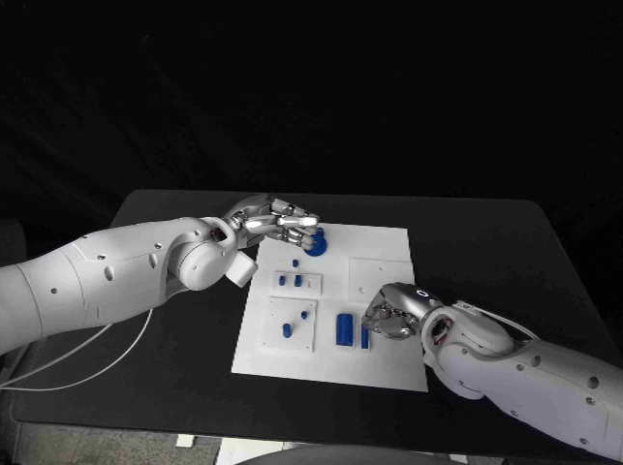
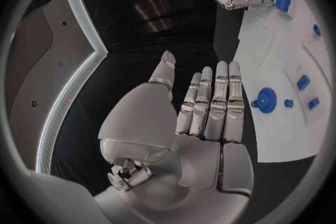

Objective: Assemble the parts on the task board

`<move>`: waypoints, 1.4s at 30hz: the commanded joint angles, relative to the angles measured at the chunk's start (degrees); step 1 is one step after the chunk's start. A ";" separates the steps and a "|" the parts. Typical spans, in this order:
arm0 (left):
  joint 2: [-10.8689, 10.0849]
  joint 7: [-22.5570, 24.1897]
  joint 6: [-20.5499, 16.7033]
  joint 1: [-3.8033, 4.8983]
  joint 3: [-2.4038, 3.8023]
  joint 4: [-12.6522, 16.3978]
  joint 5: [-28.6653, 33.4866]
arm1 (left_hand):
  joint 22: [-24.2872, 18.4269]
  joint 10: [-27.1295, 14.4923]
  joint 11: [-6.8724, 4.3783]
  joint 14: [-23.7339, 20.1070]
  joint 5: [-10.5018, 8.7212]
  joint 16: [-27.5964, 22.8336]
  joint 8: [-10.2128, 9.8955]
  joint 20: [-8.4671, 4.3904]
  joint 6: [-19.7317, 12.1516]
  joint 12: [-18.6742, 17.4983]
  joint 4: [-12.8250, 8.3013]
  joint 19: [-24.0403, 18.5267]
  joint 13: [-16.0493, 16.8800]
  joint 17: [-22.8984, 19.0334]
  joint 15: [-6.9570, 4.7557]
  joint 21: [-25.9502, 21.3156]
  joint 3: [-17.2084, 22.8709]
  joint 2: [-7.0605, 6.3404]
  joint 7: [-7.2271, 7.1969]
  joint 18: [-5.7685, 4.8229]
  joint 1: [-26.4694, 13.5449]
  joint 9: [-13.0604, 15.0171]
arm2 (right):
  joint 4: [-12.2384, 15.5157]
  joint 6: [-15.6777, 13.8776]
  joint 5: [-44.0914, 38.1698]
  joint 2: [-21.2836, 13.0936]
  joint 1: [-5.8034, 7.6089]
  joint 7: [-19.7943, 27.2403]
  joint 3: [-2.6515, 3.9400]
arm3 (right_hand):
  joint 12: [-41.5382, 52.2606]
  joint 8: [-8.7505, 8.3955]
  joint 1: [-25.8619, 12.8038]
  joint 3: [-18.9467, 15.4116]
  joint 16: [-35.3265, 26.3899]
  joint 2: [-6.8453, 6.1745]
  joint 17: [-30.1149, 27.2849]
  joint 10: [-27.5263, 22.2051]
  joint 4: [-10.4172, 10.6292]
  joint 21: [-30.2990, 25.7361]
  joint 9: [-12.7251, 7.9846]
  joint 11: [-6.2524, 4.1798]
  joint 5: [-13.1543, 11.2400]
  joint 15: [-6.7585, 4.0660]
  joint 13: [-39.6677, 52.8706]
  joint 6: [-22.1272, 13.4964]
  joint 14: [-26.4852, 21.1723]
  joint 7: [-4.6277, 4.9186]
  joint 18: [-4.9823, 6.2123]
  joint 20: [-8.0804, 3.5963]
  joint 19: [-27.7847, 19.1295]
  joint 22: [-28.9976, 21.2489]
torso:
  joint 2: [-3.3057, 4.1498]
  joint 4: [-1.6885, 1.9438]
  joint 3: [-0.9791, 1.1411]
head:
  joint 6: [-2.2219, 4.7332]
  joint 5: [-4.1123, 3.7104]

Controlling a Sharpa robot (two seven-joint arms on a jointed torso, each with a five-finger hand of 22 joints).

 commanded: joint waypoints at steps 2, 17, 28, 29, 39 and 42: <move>0.15 0.15 0.79 0.01 0.03 0.04 -0.07 | -0.09 -0.28 0.13 -0.54 0.14 -0.12 -0.06 0.02 -0.28 -0.11 0.11 -0.55 0.07 0.00 0.02 -0.03 0.01 0.42 0.01 -0.36 0.12 -0.01 | -0.34 -1.09 -2.40 0.23 -0.49 -2.11 -0.15 | 0.46 0.37 0.29 -0.82 0.31 -0.15 0.13 0.47 0.03 0.41 0.12 -0.01 -0.42 0.15 0.23 0.49 0.39 -0.11 -0.11 0.30 2.34 6.41 | -0.02 0.01 0.02 | -0.07 -0.08; 0.28 0.11 0.89 0.01 0.00 -0.05 -0.07 | -0.09 -0.34 0.15 -0.56 0.09 -0.13 -0.01 0.03 -0.34 -0.09 0.13 -0.55 0.08 0.00 0.02 -0.03 0.02 0.40 0.01 -0.34 0.12 0.02 | -0.60 -4.41 -2.72 -0.03 -0.73 -1.93 -0.15 | 0.08 0.30 0.72 -1.78 -0.14 -1.28 -0.33 0.40 1.18 0.85 0.05 -0.08 -1.09 0.07 0.40 0.77 0.26 -0.35 -0.14 0.23 2.32 6.44 | -0.01 -0.03 0.07 | 0.02 -0.12; 0.27 0.68 0.20 0.01 -0.01 -0.12 -0.07 | -0.08 -0.36 0.15 -0.53 0.11 -0.12 -0.02 0.04 -0.40 -0.09 0.10 -0.53 0.07 0.00 0.02 -0.04 0.02 0.34 0.03 -0.34 0.21 0.02 | 1.38 -8.91 3.65 -2.03 -0.53 2.62 0.23 | -1.38 0.28 -0.17 -0.46 -1.00 -4.88 -0.93 -0.44 5.85 0.23 -0.11 0.29 0.61 -0.01 -0.44 -4.03 0.13 0.58 0.08 0.07 2.32 6.32 | -0.06 -0.05 0.05 | 0.45 -0.24; 0.27 0.74 0.13 0.01 -0.01 -0.11 -0.07 | -0.08 -0.36 0.15 -0.53 0.11 -0.12 -0.02 0.04 -0.40 -0.09 0.10 -0.53 0.07 0.00 0.02 -0.04 0.02 0.34 0.03 -0.34 0.21 0.02 | 1.66 -9.10 4.19 -2.23 -0.44 2.84 0.39 | -1.36 0.25 -0.19 -0.57 -0.98 -5.02 -0.89 -0.44 6.23 0.14 -0.12 0.33 0.61 -0.02 -0.44 -4.26 0.14 0.63 0.12 0.07 2.33 6.30 | -0.06 -0.05 0.05 | 0.50 -0.29; 0.40 2.11 -1.54 0.01 -0.01 -0.51 0.19 | -0.06 0.00 0.02 -0.35 0.17 -0.10 0.04 -0.01 -0.08 -0.08 0.01 -0.44 0.08 0.02 -0.06 0.00 0.12 0.48 -0.10 -0.33 0.35 0.04 | 2.19 -8.37 12.51 -3.80 1.38 5.50 3.16 | -1.65 0.25 0.09 -1.22 -1.41 -5.33 -1.02 -0.67 8.13 -0.31 -0.12 0.35 1.40 0.04 -0.72 -4.75 0.08 0.71 0.21 0.16 2.35 6.26 | -0.09 -0.07 0.06 | 2.04 -1.07; 0.48 3.00 -2.79 0.02 0.01 -1.15 0.69 | -0.05 0.45 -0.14 -0.13 0.37 -0.11 0.08 -0.08 0.50 -0.09 -0.19 -0.34 0.07 0.02 -0.15 0.06 0.27 0.76 -0.29 -0.34 0.67 0.07 | 0.31 -7.27 18.65 -3.70 2.75 8.67 4.14 | -2.72 0.28 0.29 -1.11 -2.49 -5.20 -1.75 -1.24 8.27 -2.01 -0.11 0.47 1.95 0.13 -1.41 -5.26 -0.14 0.89 0.18 0.25 2.00 5.89 | -0.13 -0.12 0.08 | 3.08 -1.50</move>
